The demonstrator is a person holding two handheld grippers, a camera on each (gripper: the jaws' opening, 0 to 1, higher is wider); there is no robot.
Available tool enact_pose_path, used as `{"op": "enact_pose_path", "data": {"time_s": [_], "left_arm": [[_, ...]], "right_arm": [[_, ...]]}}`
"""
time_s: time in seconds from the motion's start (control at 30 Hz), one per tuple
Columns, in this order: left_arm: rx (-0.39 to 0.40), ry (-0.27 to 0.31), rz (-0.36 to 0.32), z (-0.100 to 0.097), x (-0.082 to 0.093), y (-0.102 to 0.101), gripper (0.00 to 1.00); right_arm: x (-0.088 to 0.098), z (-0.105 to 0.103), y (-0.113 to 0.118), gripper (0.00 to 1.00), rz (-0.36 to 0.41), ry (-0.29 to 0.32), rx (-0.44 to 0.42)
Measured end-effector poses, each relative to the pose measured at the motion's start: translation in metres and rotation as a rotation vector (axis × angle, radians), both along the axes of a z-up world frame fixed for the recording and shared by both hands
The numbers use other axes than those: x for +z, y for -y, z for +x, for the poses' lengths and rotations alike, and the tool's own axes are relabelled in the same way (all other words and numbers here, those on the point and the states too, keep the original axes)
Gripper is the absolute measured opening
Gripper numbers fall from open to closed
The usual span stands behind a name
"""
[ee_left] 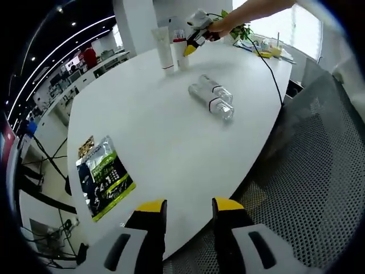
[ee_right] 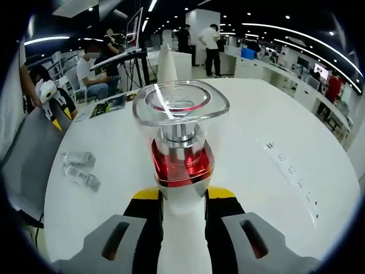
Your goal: Arrange the skincare products in the storage area until every visible bottle or jar stands upright without overlapping.
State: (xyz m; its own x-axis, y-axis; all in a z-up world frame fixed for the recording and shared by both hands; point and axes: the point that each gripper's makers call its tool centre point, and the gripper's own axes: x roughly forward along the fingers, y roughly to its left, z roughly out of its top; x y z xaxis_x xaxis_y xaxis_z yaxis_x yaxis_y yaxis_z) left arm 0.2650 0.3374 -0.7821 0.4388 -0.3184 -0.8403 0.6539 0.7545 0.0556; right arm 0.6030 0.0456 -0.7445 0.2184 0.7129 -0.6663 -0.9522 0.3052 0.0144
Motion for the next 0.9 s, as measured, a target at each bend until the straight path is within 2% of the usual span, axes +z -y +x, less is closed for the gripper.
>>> {"op": "enact_pose_path", "data": {"time_s": [0.33,0.9], "left_arm": [[0.001,-0.013,0.006,-0.001,-0.002,-0.001,0.33],[0.006,-0.016,0.006,-0.001,-0.003,-0.001,0.33]], "right_arm": [[-0.001,0.001,-0.011,0.24,-0.002,-0.005,0.06],[-0.001,0.004,-0.019,0.25,-0.01,-0.004,0.078]]}}
